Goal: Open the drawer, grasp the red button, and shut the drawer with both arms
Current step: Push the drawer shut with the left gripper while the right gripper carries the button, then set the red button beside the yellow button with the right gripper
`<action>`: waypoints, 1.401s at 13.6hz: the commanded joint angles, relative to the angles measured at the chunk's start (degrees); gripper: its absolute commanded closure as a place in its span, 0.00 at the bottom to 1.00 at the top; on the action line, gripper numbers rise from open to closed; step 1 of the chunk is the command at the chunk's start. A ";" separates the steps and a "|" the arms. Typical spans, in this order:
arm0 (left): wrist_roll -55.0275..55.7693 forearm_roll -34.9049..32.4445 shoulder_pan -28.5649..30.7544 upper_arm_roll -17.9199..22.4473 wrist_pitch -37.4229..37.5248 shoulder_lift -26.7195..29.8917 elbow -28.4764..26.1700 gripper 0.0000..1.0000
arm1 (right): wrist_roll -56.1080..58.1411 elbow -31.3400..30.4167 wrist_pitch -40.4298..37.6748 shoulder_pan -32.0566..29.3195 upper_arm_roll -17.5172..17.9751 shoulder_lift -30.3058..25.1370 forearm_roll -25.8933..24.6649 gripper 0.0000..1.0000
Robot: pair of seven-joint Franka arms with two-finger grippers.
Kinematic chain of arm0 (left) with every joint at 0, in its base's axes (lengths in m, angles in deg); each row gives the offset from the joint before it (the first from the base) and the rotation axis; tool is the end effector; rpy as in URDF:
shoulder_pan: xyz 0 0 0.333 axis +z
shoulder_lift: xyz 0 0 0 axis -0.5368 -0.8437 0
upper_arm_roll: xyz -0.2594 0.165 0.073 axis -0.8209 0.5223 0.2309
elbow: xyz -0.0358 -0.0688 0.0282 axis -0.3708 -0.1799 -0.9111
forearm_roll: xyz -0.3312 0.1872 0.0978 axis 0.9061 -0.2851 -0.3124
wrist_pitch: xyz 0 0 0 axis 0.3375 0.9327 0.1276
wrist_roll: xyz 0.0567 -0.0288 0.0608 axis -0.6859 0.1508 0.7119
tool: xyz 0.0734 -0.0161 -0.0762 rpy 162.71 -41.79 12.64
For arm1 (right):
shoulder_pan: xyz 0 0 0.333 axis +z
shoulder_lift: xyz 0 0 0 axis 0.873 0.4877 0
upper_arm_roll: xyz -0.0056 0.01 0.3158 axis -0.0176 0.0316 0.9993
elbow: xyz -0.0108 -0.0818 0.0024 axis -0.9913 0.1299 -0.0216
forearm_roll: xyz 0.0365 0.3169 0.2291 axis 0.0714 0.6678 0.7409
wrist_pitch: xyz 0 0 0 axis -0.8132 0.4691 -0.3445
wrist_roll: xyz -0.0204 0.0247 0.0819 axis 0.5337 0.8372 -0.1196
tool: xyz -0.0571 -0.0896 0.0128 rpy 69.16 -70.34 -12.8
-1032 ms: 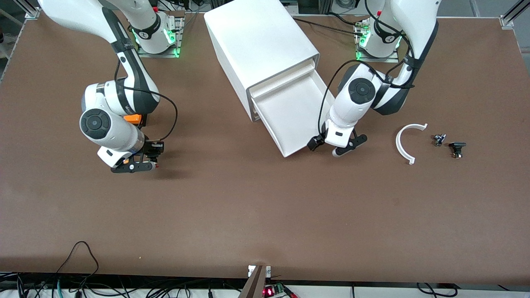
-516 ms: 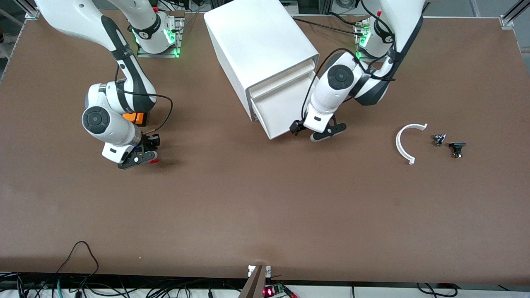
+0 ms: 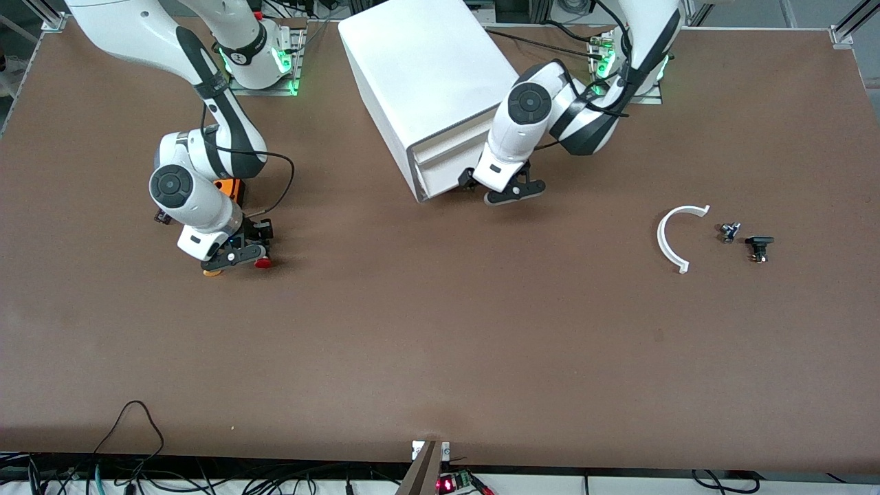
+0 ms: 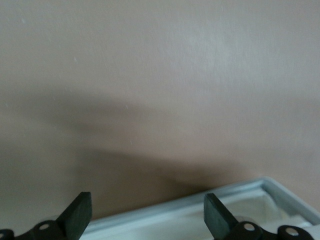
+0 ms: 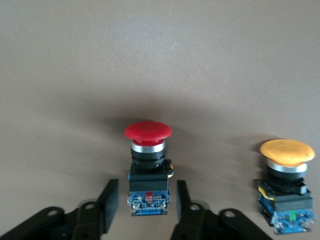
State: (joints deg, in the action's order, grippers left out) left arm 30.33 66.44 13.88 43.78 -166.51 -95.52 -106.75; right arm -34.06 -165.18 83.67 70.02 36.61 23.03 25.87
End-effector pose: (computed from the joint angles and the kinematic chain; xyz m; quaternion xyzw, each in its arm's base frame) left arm 0.4128 -0.3983 0.2680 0.9869 0.1438 -0.0580 0.0454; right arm 0.5510 0.0890 0.2175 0.9894 0.1427 -0.0213 0.0171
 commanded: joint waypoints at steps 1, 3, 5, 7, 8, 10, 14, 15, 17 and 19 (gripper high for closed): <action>0.40 -0.68 -0.58 -3.31 1.44 0.24 -1.78 0.00 | -5.29 5.80 -10.51 -0.68 0.76 -3.28 0.94 0.00; 0.31 -0.68 -0.58 -3.41 2.42 0.33 -1.70 0.00 | -8.91 13.96 -20.53 -0.59 0.94 -3.90 1.74 0.00; 0.31 -0.68 -0.49 -3.41 2.42 0.77 -1.61 0.00 | -9.28 22.67 -29.94 -0.50 1.03 -3.82 1.92 0.00; 0.22 -0.94 0.47 -2.62 2.24 1.82 -1.09 0.00 | -11.02 28.13 -35.50 -0.42 0.94 -3.90 2.09 0.00; 0.14 -1.37 1.61 -1.31 2.15 2.52 -0.56 0.00 | -15.73 30.51 -37.35 -0.24 0.94 -3.91 2.01 0.00; 0.13 -1.47 3.37 3.16 1.89 4.01 0.76 0.00 | -22.00 37.52 -45.41 1.33 0.94 -3.30 1.40 0.00; -5.27 -1.47 7.24 8.54 5.21 7.70 6.99 0.00 | -23.95 46.68 -54.22 2.40 1.03 -3.81 1.13 0.00; -10.45 -1.47 7.94 10.20 8.71 8.41 9.18 0.00 | -23.78 48.79 -55.46 2.31 0.94 -3.99 0.00 0.00; -20.82 -0.68 8.12 14.85 16.62 10.25 13.14 0.00 | -23.17 50.56 -56.26 1.17 0.94 -3.99 -3.34 0.00; -28.66 -0.59 9.44 16.80 23.83 11.75 17.79 0.00 | -23.60 50.48 -57.06 -2.42 0.94 -5.65 -3.01 0.00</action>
State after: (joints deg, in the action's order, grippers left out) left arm 8.56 66.37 22.52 59.12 -149.04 -85.20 -93.13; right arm -56.97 -116.09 28.11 70.82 37.11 18.02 23.35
